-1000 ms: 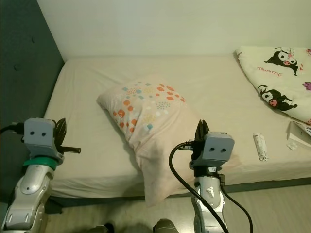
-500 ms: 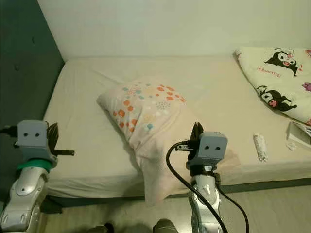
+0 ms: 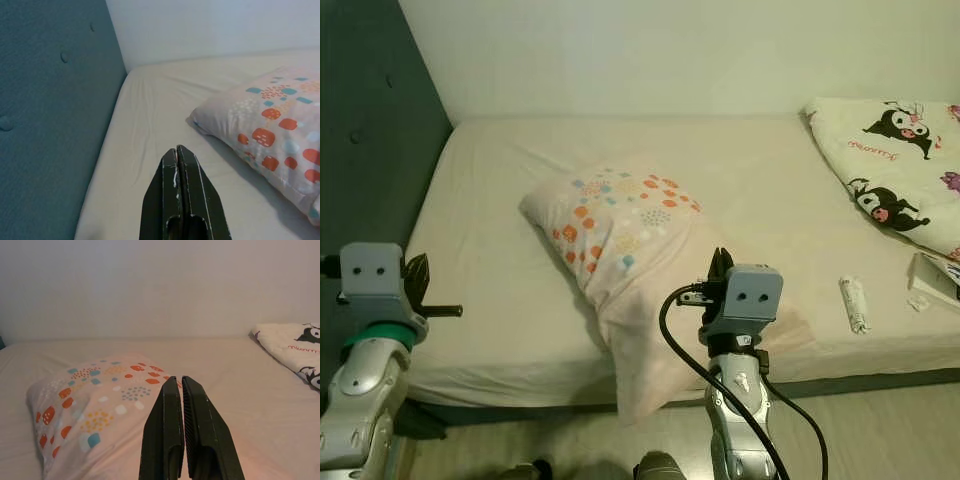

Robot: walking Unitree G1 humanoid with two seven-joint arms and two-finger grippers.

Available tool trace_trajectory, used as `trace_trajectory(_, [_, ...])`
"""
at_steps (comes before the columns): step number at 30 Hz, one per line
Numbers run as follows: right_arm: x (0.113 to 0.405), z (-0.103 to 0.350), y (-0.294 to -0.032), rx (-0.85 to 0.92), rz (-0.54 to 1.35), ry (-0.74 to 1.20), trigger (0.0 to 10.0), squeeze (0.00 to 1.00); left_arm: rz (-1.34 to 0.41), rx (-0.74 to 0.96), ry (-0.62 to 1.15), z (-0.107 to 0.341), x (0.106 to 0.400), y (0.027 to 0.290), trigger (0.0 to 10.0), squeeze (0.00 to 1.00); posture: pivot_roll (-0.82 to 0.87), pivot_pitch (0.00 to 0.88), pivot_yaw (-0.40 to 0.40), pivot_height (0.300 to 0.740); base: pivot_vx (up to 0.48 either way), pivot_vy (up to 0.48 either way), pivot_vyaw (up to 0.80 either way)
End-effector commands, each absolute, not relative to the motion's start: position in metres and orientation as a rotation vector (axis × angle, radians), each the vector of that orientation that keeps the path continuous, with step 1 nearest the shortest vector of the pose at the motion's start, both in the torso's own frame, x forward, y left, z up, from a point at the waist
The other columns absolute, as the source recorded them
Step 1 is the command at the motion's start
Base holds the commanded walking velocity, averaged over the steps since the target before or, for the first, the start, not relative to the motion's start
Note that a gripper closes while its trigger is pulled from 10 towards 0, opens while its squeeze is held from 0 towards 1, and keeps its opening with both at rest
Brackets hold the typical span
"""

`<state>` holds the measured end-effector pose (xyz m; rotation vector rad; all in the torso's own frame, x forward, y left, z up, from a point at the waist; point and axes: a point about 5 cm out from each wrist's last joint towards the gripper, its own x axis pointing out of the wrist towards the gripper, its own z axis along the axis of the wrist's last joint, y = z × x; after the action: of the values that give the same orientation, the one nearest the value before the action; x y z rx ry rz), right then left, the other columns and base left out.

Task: Clean up the room

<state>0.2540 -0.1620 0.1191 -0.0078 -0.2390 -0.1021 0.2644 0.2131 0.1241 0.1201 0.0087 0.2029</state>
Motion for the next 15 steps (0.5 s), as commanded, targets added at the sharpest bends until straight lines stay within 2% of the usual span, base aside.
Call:
trace_trajectory(1, [0.254,0.119,-0.164,-0.004,-0.106,-0.232,10.0,0.0,0.2,0.113,0.027,0.122,0.265,0.214,10.0,0.0,-0.07,0.003,0.011,0.74,0.0,0.0,0.0])
trace_trajectory(15, [0.251,0.115,-0.161,-0.002,-0.076,-0.214,10.0,0.0,0.152,0.128,0.012,0.123,0.264,0.2,10.0,0.0,-0.06,0.008,0.007,0.74,0.0,0.0,0.0])
